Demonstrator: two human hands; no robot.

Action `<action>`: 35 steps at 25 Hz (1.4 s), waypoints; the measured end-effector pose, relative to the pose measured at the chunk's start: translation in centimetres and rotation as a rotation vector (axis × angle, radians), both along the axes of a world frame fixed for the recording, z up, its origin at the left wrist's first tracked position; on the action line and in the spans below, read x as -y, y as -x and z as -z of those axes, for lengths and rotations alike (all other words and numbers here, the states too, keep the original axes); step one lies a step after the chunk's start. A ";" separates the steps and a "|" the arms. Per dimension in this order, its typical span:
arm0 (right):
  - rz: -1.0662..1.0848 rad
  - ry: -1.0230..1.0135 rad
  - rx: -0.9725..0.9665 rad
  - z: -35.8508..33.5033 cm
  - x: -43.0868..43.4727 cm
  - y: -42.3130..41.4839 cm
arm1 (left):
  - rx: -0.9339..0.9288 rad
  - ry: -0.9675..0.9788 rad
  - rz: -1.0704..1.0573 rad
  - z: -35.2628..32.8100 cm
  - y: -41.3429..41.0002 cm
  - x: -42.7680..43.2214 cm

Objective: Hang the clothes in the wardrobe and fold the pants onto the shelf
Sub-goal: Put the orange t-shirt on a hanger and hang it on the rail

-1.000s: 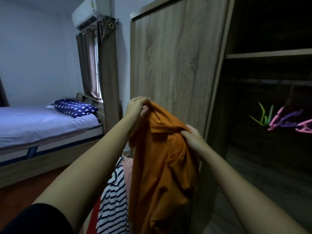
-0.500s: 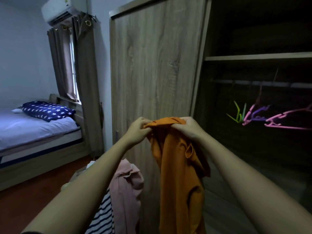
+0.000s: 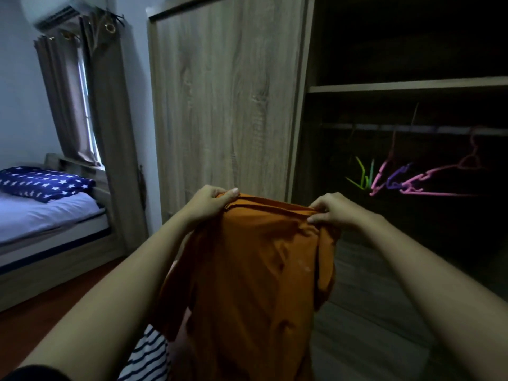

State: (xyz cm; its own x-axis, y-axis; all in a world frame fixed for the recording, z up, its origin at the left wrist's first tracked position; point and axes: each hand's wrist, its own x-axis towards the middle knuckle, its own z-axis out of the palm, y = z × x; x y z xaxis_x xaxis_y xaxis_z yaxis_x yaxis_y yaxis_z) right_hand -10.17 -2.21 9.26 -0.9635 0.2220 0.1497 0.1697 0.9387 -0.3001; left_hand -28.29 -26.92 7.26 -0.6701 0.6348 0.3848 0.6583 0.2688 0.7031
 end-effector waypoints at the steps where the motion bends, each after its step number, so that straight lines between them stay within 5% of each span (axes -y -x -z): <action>1: 0.020 0.018 -0.032 -0.2 -0.4 -0.4 | -0.039 0.033 -0.031 0.2 -0.1 -0.5; 9: 0.010 0.340 -0.191 -1.4 -1.4 -1.7 | -0.376 0.331 -0.038 -0.9 -0.4 -0.7; 14: -0.039 0.286 -0.229 -1.1 -0.9 -2.3 | -0.110 -0.051 0.058 0.1 -0.7 -1.2; 22: 0.108 0.030 -0.019 -1.0 1.1 -2.4 | 0.157 0.008 0.140 0.3 -2.4 -3.0; 26: 0.122 -0.001 -0.082 -1.7 0.4 -3.8 | -0.147 0.284 0.007 -0.2 -2.4 -4.9; 31: 0.331 -0.222 -0.079 -0.2 -0.9 -4.4 | -0.430 -0.004 -0.272 0.2 -3.5 -6.6; 35: 0.318 -0.037 -0.005 0.9 -1.5 -4.8 | -0.488 0.112 0.004 0.7 -4.2 -7.2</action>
